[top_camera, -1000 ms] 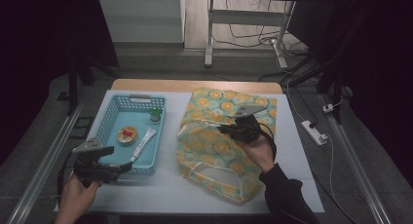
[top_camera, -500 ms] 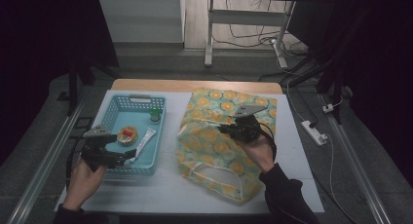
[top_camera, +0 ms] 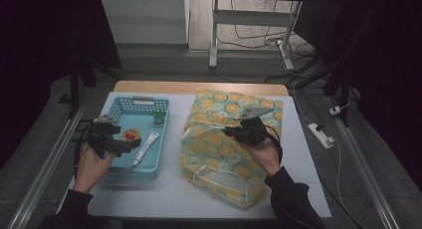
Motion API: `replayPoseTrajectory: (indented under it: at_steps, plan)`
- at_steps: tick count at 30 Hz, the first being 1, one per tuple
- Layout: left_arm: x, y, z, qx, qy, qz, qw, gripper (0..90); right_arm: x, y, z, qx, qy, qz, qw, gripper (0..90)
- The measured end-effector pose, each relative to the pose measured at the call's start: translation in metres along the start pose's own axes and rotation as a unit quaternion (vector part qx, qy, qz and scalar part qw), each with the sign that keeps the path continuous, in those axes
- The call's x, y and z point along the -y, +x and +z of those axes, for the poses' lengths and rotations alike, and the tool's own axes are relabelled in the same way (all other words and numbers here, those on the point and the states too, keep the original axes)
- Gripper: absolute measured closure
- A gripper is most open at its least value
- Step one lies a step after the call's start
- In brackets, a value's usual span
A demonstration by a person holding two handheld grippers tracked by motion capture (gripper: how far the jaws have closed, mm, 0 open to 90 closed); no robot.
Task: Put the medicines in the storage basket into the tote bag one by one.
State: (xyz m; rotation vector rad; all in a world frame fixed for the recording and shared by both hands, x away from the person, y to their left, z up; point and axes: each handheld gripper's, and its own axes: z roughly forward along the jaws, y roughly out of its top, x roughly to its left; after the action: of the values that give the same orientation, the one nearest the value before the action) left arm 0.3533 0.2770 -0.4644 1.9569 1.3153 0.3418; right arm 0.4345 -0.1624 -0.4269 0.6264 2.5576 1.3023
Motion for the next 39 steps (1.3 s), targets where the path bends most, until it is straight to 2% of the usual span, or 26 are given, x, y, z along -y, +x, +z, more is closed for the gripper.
replayPoseTrajectory:
  at_steps: [5, 8, 12, 17, 23, 27, 29, 35, 39]
  plan:
    - [-0.007, 0.011, 0.011, -0.001, 0.01, -0.007, 0.9999, 0.1, 0.0, -0.001, 0.0, -0.001, 0.001, -0.001, 1.0, 90.0]
    - [-0.011, 0.017, 0.019, -0.01, 0.022, -0.007, 0.9997, 0.1, 0.0, -0.001, 0.0, -0.001, 0.001, -0.001, 1.0, 90.0]
    - [-0.016, 0.025, 0.029, -0.01, 0.034, -0.006, 0.9994, 0.0, 0.001, -0.001, 0.0, -0.001, 0.002, -0.002, 1.0, 90.0]
    - [-0.019, 0.036, 0.042, -0.023, 0.044, -0.017, 0.9986, 0.0, 0.001, -0.002, 0.0, -0.001, 0.002, -0.002, 1.0, 90.0]
    - [-0.02, 0.049, 0.058, -0.028, 0.065, -0.03, 0.9971, 0.0, 0.001, -0.001, 0.001, -0.002, 0.004, -0.005, 1.0, 90.0]
    - [-0.021, 0.05, 0.068, -0.026, 0.086, -0.024, 0.9957, 0.0, 0.001, -0.001, 0.001, -0.003, 0.005, -0.006, 1.0, 90.0]
    - [-0.021, 0.05, 0.073, -0.028, 0.1, -0.024, 0.9943, 0.0, 0.001, -0.001, 0.001, -0.002, 0.005, -0.006, 1.0, 90.0]
    - [-0.02, 0.048, 0.082, -0.053, 0.147, -0.011, 0.9876, 0.0, 0.001, -0.001, 0.001, -0.003, 0.005, -0.007, 1.0, 90.0]
    - [-0.02, 0.046, 0.087, -0.064, 0.174, -0.013, 0.9826, 0.0, 0.001, 0.0, 0.001, -0.003, 0.006, -0.009, 0.9999, 90.0]
